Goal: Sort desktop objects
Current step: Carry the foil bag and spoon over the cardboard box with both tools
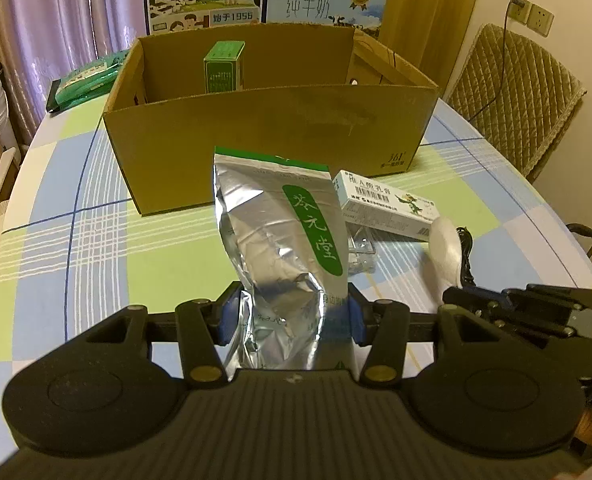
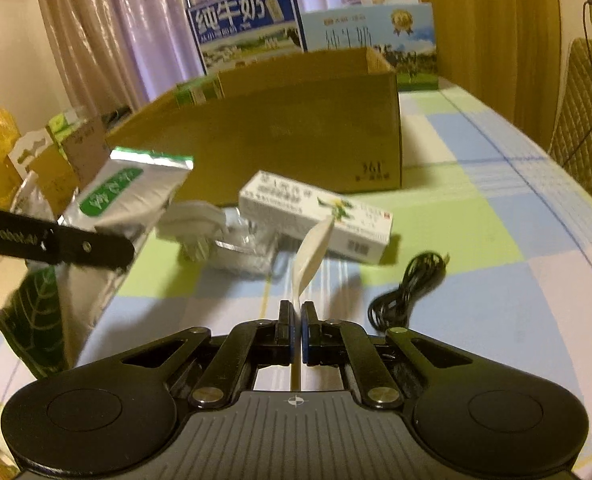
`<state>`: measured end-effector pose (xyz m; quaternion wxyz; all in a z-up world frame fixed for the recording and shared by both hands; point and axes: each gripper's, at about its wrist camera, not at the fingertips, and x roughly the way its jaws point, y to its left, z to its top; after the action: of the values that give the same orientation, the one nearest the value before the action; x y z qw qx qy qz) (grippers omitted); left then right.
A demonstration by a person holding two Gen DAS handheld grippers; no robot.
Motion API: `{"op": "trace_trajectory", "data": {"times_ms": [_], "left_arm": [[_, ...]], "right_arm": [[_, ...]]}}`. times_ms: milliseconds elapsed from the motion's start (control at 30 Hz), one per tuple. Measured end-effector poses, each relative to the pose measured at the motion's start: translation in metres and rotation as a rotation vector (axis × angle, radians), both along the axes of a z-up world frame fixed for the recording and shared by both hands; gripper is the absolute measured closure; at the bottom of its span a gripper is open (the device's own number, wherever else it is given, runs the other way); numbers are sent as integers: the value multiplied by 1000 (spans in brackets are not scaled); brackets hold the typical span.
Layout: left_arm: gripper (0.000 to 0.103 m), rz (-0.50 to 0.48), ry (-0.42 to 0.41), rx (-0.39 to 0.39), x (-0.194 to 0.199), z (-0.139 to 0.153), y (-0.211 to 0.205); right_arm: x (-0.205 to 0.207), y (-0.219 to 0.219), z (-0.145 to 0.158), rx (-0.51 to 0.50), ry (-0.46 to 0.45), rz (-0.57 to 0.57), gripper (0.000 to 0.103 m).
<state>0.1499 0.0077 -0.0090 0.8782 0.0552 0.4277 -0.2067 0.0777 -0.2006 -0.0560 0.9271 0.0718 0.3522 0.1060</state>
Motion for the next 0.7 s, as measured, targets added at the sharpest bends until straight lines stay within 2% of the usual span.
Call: {"op": "trace_trajectory", "data": {"times_ms": [467,700], "left_arm": [[56,3,-70,-5,3,28,-1],[56,17,-113,-26,17,48,-2]], "right_arm": [[10,5,47,38,-115,23,103],[31,9,71,28,-173,45,103]]}}
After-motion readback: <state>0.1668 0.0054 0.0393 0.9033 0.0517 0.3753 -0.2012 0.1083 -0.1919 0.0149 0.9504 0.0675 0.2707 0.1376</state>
